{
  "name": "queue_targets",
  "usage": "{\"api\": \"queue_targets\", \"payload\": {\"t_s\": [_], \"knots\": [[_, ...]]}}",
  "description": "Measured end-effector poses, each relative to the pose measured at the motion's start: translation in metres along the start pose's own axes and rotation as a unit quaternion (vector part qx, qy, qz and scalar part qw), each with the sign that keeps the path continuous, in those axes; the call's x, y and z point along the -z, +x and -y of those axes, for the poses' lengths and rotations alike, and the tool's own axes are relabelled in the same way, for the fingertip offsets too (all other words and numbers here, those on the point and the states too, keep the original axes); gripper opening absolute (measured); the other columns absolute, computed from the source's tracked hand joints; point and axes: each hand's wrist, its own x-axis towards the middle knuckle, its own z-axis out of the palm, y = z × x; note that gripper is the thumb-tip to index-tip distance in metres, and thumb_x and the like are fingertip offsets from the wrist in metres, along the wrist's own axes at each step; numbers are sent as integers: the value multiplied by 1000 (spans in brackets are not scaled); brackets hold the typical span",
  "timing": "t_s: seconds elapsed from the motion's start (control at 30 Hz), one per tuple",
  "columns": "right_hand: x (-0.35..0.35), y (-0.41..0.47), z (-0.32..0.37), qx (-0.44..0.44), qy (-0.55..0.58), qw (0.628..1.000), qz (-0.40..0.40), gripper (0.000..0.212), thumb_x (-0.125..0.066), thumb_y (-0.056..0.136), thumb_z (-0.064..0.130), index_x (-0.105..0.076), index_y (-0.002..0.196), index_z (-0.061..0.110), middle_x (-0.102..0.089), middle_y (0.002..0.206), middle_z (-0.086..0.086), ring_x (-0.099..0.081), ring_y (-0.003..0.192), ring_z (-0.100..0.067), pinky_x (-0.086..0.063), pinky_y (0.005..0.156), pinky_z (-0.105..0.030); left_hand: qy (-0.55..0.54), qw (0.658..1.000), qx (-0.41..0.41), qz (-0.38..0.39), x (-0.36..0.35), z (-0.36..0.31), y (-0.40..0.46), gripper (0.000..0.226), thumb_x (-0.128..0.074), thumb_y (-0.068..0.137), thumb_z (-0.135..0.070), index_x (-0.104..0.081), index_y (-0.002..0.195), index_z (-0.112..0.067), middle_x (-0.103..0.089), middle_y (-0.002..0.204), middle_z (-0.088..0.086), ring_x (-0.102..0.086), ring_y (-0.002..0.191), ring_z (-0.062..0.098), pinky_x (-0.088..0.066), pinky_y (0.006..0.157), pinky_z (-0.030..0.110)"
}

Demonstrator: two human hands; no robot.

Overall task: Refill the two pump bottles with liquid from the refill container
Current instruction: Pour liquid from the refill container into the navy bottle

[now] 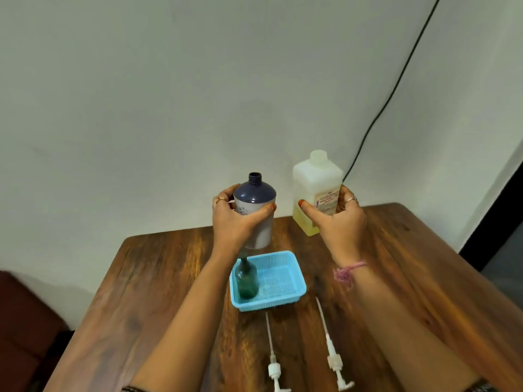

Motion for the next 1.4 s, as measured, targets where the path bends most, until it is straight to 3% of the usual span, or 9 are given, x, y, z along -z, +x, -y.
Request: {"api": "queue_targets", "payload": {"t_s": [0.1, 0.4, 0.5, 0.77, 1.0, 1.1, 1.23, 1.4], "knots": [[3, 21, 16, 37, 11, 999, 3, 60, -84, 63, 37, -58, 114, 18, -62, 100, 5, -61, 90, -15, -55, 72, -25, 2, 1000, -22, -15, -8, -23, 11, 78, -89, 64, -25, -46, 129, -17, -52, 129, 5, -54, 95, 5, -46, 67, 8], [23, 75, 53, 180, -33, 981, 59, 68, -83, 68, 35, -54, 127, 19, -61, 112, 3, -56, 97, -11, -43, 71, -3, 10, 996, -76, -44, -21, -71, 25, 73, -88, 65, -28, -44, 124, -25, -51, 128, 0, -55, 95, 5, -45, 63, 7], [32, 96, 66, 224, -51, 970, 78, 69, -84, 67, 33, -54, 128, 17, -62, 115, 0, -56, 100, -13, -41, 73, -4, 12, 995, -87, -53, -28, -83, 26, 77, -88, 64, -30, -45, 127, -22, -51, 128, 2, -55, 101, 11, -44, 69, 9], [43, 128, 91, 324, -110, 934, 103, 70, -83, 69, 26, -52, 131, 15, -61, 118, -5, -49, 102, -10, -42, 79, -13, 8, 992, -108, -72, -35, -99, 29, 74, -89, 62, -29, -43, 121, -25, -51, 126, 3, -55, 97, 8, -45, 69, 11], [48, 140, 97, 386, -167, 901, 106, 71, -82, 69, 25, -51, 132, 14, -61, 120, -7, -54, 107, -21, -45, 82, -22, -3, 991, -114, -76, -41, -103, 27, 80, -85, 52, -43, -41, 117, -30, -51, 125, 4, -56, 110, 21, -51, 81, 25], [50, 144, 101, 408, -186, 887, 106, 71, -83, 68, 22, -52, 131, 12, -61, 120, -9, -55, 107, -23, -43, 82, -21, -2, 991, -114, -74, -43, -102, 27, 81, -86, 53, -44, -41, 118, -29, -50, 126, 4, -55, 112, 22, -52, 83, 27], [51, 146, 104, 431, -197, 875, 101, 70, -83, 67, 17, -53, 129, 10, -62, 119, -11, -57, 106, -27, -43, 83, -24, -3, 991, -111, -78, -44, -102, 26, 91, -75, 39, -63, -40, 117, -32, -51, 125, 2, -54, 113, 22, -55, 88, 35], [51, 148, 111, 458, -207, 859, 95, 69, -82, 65, 13, -55, 128, 9, -63, 119, -11, -57, 106, -28, -42, 85, -26, -4, 991, -103, -81, -41, -102, 28, 91, -73, 37, -65, -39, 116, -33, -50, 125, 1, -53, 114, 22, -55, 89, 37]]}}
